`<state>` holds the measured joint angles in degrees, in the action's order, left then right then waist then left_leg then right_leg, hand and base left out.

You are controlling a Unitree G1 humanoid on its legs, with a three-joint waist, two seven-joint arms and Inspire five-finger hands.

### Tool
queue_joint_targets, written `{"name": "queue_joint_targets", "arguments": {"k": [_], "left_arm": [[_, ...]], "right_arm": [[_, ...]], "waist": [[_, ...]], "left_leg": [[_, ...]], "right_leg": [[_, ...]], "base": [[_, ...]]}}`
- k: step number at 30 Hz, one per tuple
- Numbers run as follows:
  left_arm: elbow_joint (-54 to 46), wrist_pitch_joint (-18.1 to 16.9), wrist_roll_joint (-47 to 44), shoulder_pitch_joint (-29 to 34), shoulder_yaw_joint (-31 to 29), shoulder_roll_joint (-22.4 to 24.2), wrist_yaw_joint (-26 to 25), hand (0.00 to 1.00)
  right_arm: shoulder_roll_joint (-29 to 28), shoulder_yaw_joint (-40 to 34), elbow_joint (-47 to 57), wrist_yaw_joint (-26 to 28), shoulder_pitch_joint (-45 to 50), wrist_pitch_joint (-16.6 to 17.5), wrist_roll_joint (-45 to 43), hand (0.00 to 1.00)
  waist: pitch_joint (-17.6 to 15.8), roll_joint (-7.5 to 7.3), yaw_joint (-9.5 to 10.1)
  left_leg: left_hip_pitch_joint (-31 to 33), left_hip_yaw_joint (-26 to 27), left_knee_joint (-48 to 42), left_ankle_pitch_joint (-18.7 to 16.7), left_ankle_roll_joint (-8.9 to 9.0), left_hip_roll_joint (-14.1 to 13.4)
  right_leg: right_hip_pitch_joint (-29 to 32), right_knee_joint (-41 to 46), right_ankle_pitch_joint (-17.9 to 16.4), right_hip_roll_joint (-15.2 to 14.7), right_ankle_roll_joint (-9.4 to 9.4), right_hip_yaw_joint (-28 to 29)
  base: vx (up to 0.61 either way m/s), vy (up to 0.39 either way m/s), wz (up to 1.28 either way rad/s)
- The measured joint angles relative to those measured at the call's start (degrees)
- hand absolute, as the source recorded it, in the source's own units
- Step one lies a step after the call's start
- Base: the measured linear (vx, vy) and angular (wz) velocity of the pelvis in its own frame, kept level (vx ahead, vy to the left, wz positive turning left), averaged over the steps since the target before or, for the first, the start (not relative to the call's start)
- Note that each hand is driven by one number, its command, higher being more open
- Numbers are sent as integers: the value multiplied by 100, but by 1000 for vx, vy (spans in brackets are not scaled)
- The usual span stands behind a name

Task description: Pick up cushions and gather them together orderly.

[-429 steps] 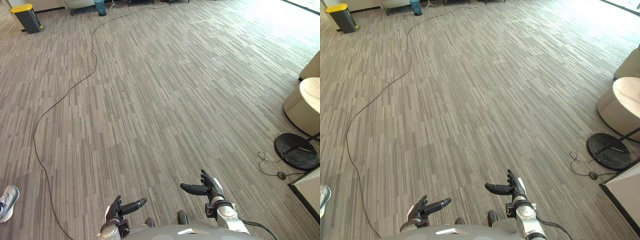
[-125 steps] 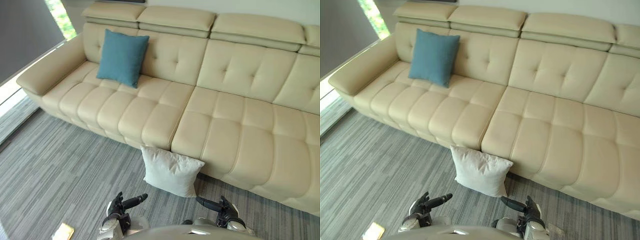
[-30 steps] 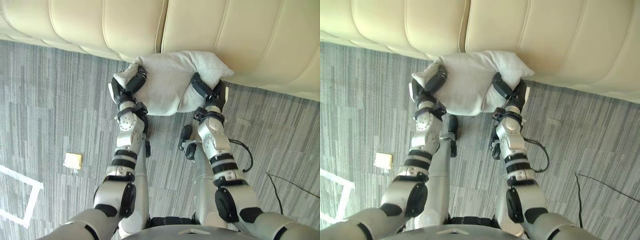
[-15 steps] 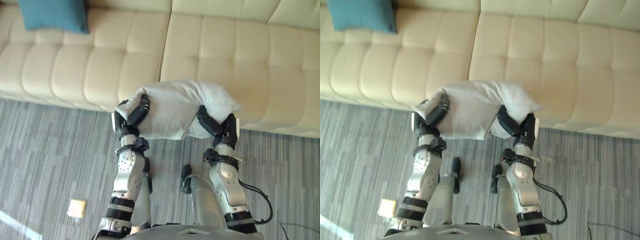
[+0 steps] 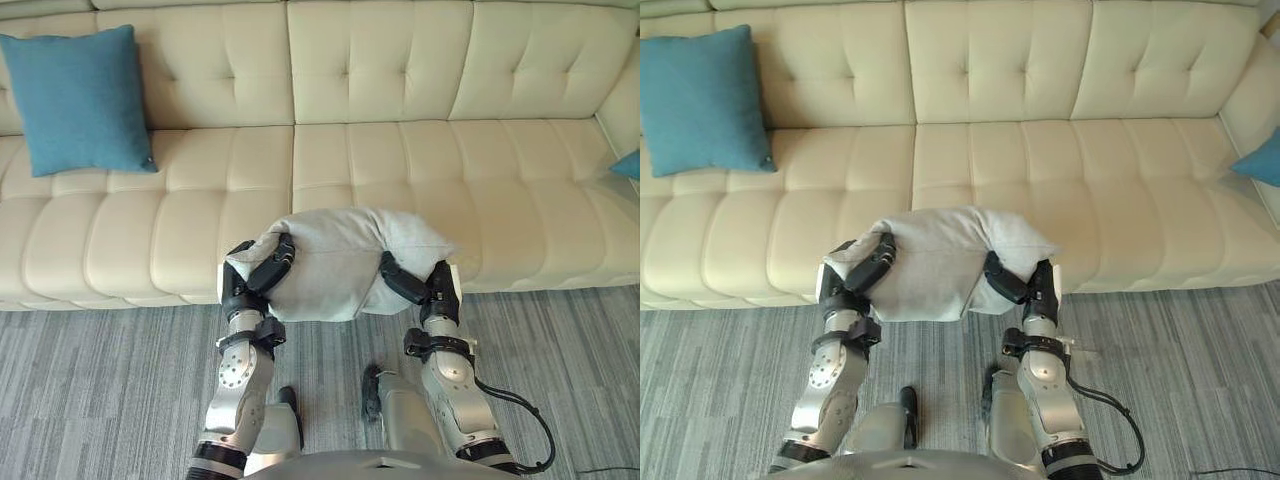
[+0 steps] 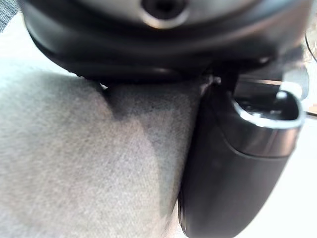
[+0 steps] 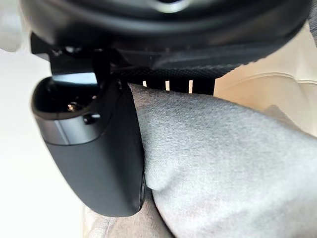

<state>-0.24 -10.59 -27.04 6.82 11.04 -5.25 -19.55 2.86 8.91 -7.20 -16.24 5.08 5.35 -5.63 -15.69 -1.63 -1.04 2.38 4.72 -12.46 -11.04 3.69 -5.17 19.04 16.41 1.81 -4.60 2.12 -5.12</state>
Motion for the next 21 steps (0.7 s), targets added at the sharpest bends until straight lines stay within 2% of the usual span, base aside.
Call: {"name": "queue_joint_targets", "arguments": {"k": [1, 2, 4, 5, 7, 8, 9, 10, 11, 12, 13, 15, 16, 17, 18, 20, 21], "left_arm": [[59, 27, 1, 77, 66, 60, 11, 0], [67, 38, -2, 81, 99, 43, 21, 0], [125, 67, -35, 83, 137, 111, 62, 0], [171, 72, -69, 91, 164, 155, 143, 0], [182, 95, -178, 229, 191, 325, 291, 0], [159, 94, -218, 345, 191, 391, 325, 0], [148, 94, -265, 447, 191, 440, 385, 0], [145, 94, -273, 456, 190, 450, 385, 0], [145, 94, -273, 456, 190, 450, 385, 0], [134, 94, -273, 458, 191, 504, 399, 0], [118, 95, -272, 457, 193, 524, 406, 0], [73, 96, -266, 456, 203, 541, 432, 0], [48, 97, -264, 458, 211, 545, 437, 0], [45, 99, -261, 514, 243, 554, 437, 0], [49, 106, -261, 521, 250, 534, 437, 0], [49, 114, -260, 531, 254, 406, 436, 0], [49, 115, -261, 556, 254, 291, 435, 0]], "right_arm": [[113, 6, -62, 9, 2, -26, -2, 0], [124, -4, -61, 9, 4, -35, -5, 0], [169, -40, -54, 9, 60, -35, -9, 0], [189, -73, -24, 8, 123, -38, -19, 0], [206, -139, 413, -1, 506, -109, -28, 0], [204, -139, 703, -7, 700, -130, -32, 0], [205, -142, 1043, -13, 880, -131, -39, 0], [205, -142, 1126, -13, 893, -131, -39, 0], [205, -142, 1129, -13, 893, -131, -39, 0], [204, -167, 1268, -16, 887, -127, -38, 0], [203, -192, 1269, -16, 868, -129, -39, 0], [202, -230, 1268, -16, 859, -129, -40, 0], [199, -247, 1251, -16, 862, -131, -41, 0], [200, -268, 1207, -14, 871, -161, -38, 0], [170, -269, 1162, -14, 864, -163, -39, 0], [-26, -280, 1032, -13, 872, -167, -36, 0], [-118, -278, 956, -1, 872, -200, -18, 0]], "waist": [[113, 232, 17], [139, 271, 38], [182, 334, -27], [184, 338, -69], [187, 342, -66], [219, 348, 19], [324, 339, 119], [343, 338, 136], [344, 338, 138], [421, 335, 232], [463, 326, 260], [492, 314, 270], [507, 343, 271], [622, 520, 303], [652, 538, 297], [718, 372, 312], [758, 272, 379]], "left_leg": [[-33, -228, -19, -48, 161, -157], [-84, -358, 2, 1, 252, -249], [-121, -562, -95, 54, 347, -331], [-31, -623, -464, 77, 441, -349], [720, -624, -2392, 281, 792, -465], [1096, -472, -3252, 252, 742, -584], [1459, -188, -3588, 102, 466, -675], [1525, -123, -3495, 37, 352, -676], [1526, -120, -3489, 33, 344, -676], [1582, -44, -2732, -87, 131, -624], [1561, -93, -2204, -83, 108, -549], [1426, -227, -1361, 8, 138, -403], [1232, -413, -755, 396, 102, -325], [1003, -639, -301, 1105, 235, -345], [923, -685, -221, 986, 360, -363], [749, -634, 13, 942, 349, -235], [581, -502, 153, 968, 301, -121]], "right_leg": [[-72, -74, 7, 226, -290, -28], [-44, 58, -109, 328, -390, -53], [-231, -32, -229, 406, -452, -164], [-421, -137, -296, 411, -477, -244], [-965, -370, -422, 411, -542, -425], [-1165, -421, -484, 414, -574, -458], [-1328, -564, -510, 395, -608, -471], [-1372, -603, -510, 376, -608, -484], [-1374, -604, -510, 376, -608, -484], [-1435, -636, -527, 325, -627, -481], [-1444, -636, -535, 280, -616, -481], [-1465, -621, -567, 195, -564, -481], [-1524, -609, -631, 177, -444, -469], [-1569, -566, -716, 297, -295, -413], [-1582, -543, -750, 310, -240, -396], [-1575, -514, -781, 155, -127, -300], [-1618, -536, -785, 48, -31, -187]], "base": [[415, -165, -8], [369, -139, -23], [266, -155, 10], [264, -173, 44], [244, -157, 44], [202, -95, 20], [149, -49, 9], [148, -34, 7], [110, 13, 4], [132, 52, 1], [132, 73, 3], [132, 123, 6], [180, 237, -7], [176, 264, -13], [132, 247, -14], [109, 232, -14], [61, 172, -25]]}}
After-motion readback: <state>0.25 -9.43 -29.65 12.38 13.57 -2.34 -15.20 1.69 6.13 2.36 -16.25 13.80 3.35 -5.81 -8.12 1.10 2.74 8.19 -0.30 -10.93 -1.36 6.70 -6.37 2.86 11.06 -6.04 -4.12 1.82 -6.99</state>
